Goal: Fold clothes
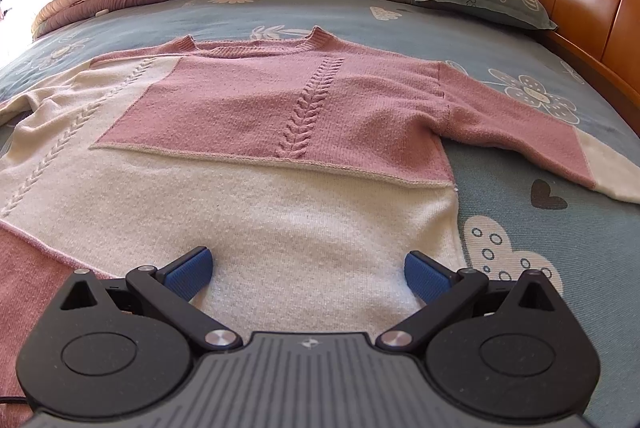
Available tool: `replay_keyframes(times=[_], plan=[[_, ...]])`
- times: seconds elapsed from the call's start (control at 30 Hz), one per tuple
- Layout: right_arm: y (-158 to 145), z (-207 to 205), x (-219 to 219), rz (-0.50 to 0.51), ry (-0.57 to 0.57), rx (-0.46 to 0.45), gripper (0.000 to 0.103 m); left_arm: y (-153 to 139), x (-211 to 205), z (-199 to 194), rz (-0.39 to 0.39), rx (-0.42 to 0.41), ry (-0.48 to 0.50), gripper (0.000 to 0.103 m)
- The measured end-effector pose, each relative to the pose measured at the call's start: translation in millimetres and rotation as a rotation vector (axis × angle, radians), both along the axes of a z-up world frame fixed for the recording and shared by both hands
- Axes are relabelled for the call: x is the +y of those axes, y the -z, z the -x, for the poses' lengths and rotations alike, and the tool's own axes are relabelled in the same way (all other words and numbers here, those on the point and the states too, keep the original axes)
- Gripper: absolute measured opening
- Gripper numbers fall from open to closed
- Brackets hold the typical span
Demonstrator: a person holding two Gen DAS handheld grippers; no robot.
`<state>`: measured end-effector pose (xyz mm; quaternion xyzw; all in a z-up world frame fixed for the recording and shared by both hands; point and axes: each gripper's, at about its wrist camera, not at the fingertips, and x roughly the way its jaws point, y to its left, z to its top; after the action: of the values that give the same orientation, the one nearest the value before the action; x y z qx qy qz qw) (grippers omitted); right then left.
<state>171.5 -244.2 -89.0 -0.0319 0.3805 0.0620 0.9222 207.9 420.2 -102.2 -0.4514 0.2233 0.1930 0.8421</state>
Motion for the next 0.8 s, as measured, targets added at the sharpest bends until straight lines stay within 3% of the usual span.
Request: replay_keyframes(times=[0.23,0.37,0.53,0.6,0.67,0.8], plan=[[1.3,-1.1,1.0,-0.005,0.008,-0.011,0.103,-12.4,14.4,-9.8,-0.084,0.047,0.017,0.006],[1.8,-2.2,1.7,-0.006,0.014,-0.018,0.103,-19.0,22.7,-15.0,-0.129,0.073,0.025,0.012],[2.4,-2.6,1.9,-0.008,0.017,-0.026,0.103,-11.1,63.4,21.3,-0.072,0.065,-0.146,0.015],[2.7,-3.3,2.6,-0.007,0.020,-0.029,0.103,-18.4,72.6,32.3,-0.111,0.098,-0.200,0.015],[2.9,-3.5,3.1,-0.007,0.022,-0.031,0.103,-28.7,78.0,40.0,-0.160,0.139,-0.238,0.023],[3.3,-3.5,3.4,-0.007,0.026,-0.034,0.103,-53.1,61.7,29.3,-0.283,0.200,-0.143,0.033]])
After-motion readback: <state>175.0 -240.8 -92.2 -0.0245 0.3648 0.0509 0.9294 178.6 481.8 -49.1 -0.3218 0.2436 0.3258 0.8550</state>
